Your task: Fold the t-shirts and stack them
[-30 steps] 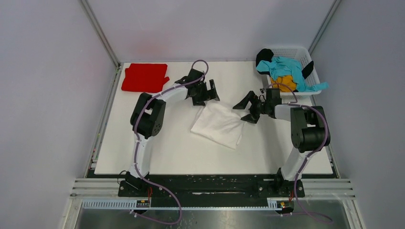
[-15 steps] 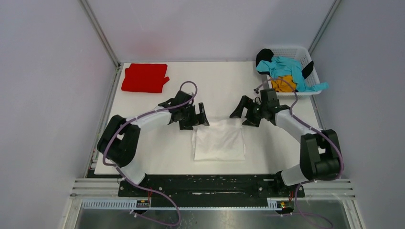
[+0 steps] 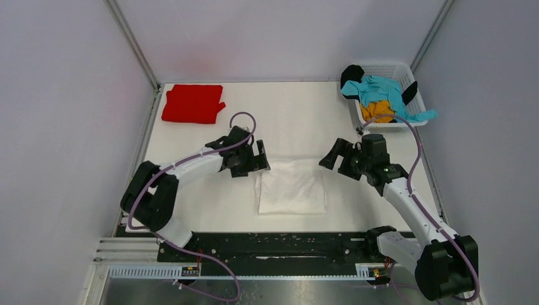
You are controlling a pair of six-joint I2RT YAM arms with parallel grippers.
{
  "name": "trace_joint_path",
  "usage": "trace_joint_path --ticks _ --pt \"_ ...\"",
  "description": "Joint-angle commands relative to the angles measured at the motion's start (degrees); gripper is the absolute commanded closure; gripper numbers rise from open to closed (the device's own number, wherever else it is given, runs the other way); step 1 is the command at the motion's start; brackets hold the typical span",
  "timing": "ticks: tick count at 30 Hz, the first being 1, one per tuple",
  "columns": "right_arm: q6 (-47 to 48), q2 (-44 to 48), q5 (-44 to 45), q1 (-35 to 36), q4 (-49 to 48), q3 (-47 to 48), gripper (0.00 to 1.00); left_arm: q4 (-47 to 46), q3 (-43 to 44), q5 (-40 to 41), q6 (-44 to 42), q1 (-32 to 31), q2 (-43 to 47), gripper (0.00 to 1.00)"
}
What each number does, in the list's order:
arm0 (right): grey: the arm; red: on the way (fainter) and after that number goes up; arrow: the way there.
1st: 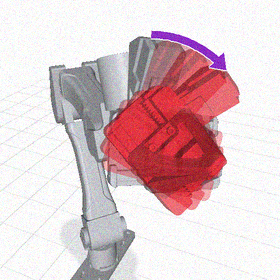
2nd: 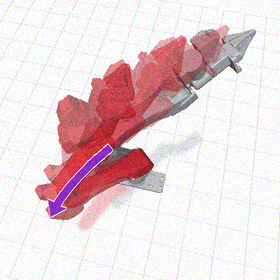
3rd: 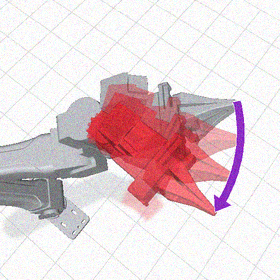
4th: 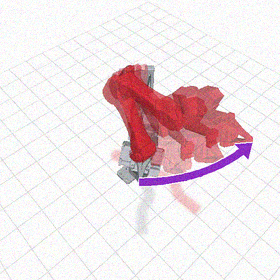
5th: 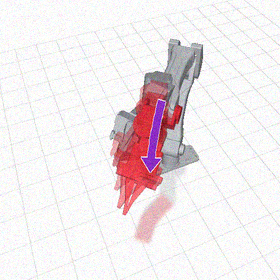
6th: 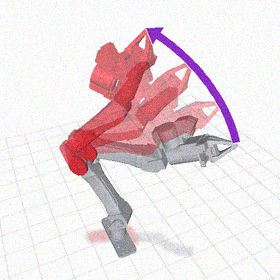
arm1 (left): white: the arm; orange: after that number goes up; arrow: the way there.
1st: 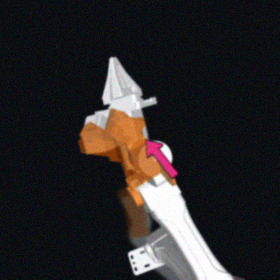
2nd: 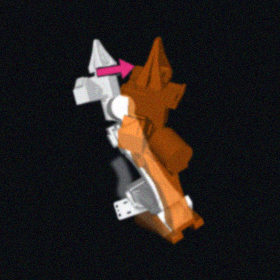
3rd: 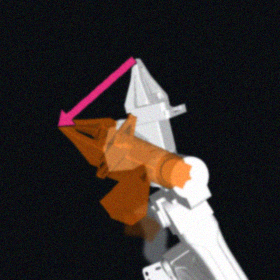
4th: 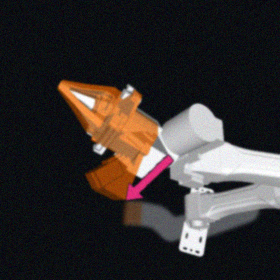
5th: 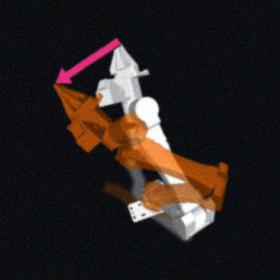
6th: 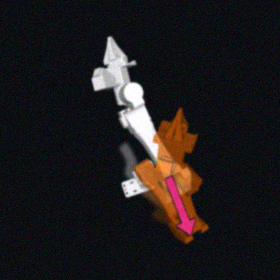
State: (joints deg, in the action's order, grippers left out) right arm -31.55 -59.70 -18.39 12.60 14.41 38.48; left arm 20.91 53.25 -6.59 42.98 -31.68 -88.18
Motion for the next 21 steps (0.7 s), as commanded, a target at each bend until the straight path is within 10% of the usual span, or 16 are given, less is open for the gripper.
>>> trace_joint_path --ticks 1,8,16,21 --pt "1.74 4.5 5.62 -0.12 5.11 -1.66 0.01 -0.52 1.89 2.43 1.12 -2.01 -5.9 0.02" --pt "5.02 9.34 11.34 -0.28 11.37 -2.31 0.01 4.34 9.05 8.35 0.43 -7.16 -17.36 0.19" --pt "6.76 13.83 15.17 -0.56 13.28 -3.17 0.01 14.88 20.22 22.41 -1.65 -10.68 -25.02 1.0" --pt "7.57 14.45 15.94 -0.55 13.71 -3.31 0.01 21.13 28.05 36.8 -5.94 -10.53 -24.66 1.0"
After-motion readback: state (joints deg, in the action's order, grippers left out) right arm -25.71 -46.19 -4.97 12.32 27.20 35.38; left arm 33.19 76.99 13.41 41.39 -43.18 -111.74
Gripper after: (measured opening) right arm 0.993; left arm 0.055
